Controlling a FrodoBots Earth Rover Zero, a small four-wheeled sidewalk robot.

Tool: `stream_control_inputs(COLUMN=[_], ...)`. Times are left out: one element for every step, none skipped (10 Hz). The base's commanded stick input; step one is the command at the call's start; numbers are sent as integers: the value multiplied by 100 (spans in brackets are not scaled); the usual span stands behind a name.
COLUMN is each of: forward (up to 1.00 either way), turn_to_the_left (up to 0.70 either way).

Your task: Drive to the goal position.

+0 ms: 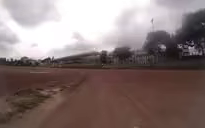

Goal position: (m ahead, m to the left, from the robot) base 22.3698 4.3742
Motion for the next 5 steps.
stream_control_inputs(forward=[100, 100, 100, 100, 100], turn_to_the_left=[0, 0, 0, 0, 0])
